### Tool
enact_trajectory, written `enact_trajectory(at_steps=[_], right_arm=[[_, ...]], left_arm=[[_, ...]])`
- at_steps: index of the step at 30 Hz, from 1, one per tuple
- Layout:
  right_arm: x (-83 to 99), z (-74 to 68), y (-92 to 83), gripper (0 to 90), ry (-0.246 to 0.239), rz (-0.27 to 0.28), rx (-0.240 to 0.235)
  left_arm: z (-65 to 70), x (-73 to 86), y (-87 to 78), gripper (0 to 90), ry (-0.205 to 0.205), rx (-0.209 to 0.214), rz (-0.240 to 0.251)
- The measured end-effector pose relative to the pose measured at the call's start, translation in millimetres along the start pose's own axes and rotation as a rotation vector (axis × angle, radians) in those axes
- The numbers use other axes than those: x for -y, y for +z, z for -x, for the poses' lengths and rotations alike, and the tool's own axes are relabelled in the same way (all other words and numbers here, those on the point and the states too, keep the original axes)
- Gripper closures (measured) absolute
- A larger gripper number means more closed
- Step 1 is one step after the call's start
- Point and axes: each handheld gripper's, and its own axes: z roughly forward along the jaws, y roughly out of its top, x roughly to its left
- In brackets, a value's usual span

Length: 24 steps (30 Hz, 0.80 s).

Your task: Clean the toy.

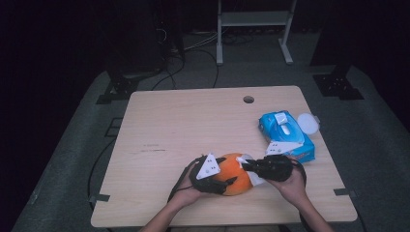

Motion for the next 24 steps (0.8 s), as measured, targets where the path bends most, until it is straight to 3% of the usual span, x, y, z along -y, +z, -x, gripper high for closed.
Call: enact_trajectory(at_steps=[4,8,16,18,20,23,24], right_arm=[[4.9,6.3,-4.8,80.3,0.007,-0.019,0.053],[10.1,13.9,-6.2,80.3,0.049,-0.032,0.059],[-4.5,-6.4,-5.0,80.3,0.006,0.017,0.018],[-4.4,-7.8,-2.2,80.3,-0.014,0.000,0.028],[-0.9,-1.6,-0.9,80.3,0.014,-0.014,0.016],[4.0,4.1,-1.7,80.2,0.058,-0.007,-0.013],[4.5,3.6,-1.3,80.2,0.052,-0.012,-0.016]], left_arm=[[-2.2,4.0,-2.9,28.5,-0.019,0.002,0.001],[-2.0,5.7,-3.7,25.3,-0.027,0.009,0.017],[2.2,6.1,-1.1,24.1,-0.002,0.010,0.024],[0.3,7.3,-1.9,23.8,-0.005,0.028,0.032],[-5.7,6.6,-4.8,20.9,-0.011,0.061,0.046],[-16.7,7.0,-7.8,16.5,-0.065,0.114,0.071],[-18.4,7.8,-7.8,15.1,-0.076,0.118,0.075]])
